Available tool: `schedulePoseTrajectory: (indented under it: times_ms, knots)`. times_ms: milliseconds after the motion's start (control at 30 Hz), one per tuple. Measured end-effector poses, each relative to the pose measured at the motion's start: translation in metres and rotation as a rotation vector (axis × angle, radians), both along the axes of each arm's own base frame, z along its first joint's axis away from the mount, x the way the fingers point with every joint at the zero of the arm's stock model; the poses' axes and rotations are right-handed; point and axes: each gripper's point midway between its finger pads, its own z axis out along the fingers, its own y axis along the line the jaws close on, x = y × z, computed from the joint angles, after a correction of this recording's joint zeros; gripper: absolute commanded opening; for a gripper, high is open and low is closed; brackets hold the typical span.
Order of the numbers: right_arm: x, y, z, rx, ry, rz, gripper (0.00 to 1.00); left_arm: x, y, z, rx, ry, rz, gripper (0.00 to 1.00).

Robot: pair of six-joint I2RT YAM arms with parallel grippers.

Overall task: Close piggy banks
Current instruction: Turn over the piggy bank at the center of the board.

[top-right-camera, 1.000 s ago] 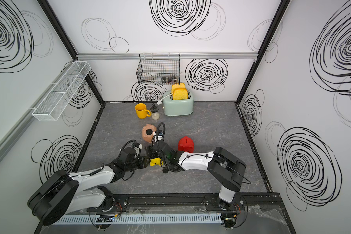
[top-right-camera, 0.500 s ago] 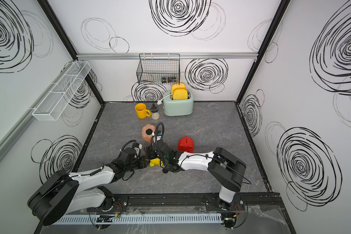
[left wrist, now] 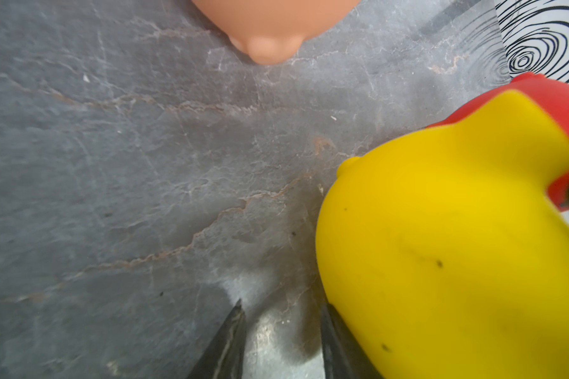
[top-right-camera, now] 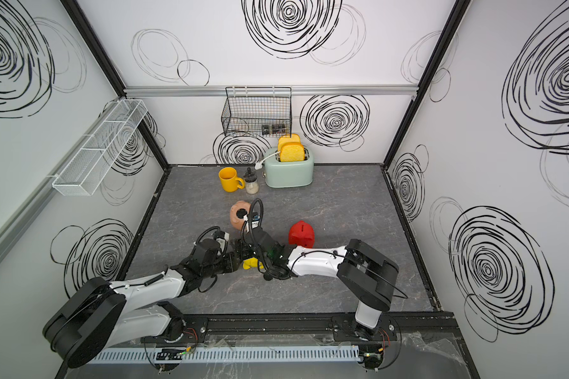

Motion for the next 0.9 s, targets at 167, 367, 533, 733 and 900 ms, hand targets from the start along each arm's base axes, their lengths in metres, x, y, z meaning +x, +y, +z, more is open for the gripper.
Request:
schedulePoseTrajectory:
  times_ms: [167,367,533,733,900]
  knots:
    - [-0.001,-0.001,-0.001,-0.008,0.004,0.001,0.7,0.0,0.0,0.001,-0.001,-0.004,-0.001,0.43]
    - [-0.003,-0.004,0.0,-0.023,0.011,0.002,0.7,0.001,0.0,0.002,-0.004,-0.01,-0.002,0.43]
    - [-0.006,-0.007,0.005,-0.03,0.007,0.004,0.7,0.0,0.0,0.001,-0.003,-0.008,-0.003,0.43]
    - [-0.005,-0.011,0.021,-0.015,-0.023,0.0,0.7,-0.001,0.001,0.001,-0.005,-0.008,0.0,0.43]
    - [-0.004,-0.016,0.027,-0.027,-0.046,-0.007,0.71,-0.001,0.001,0.001,-0.009,-0.011,-0.002,0.43]
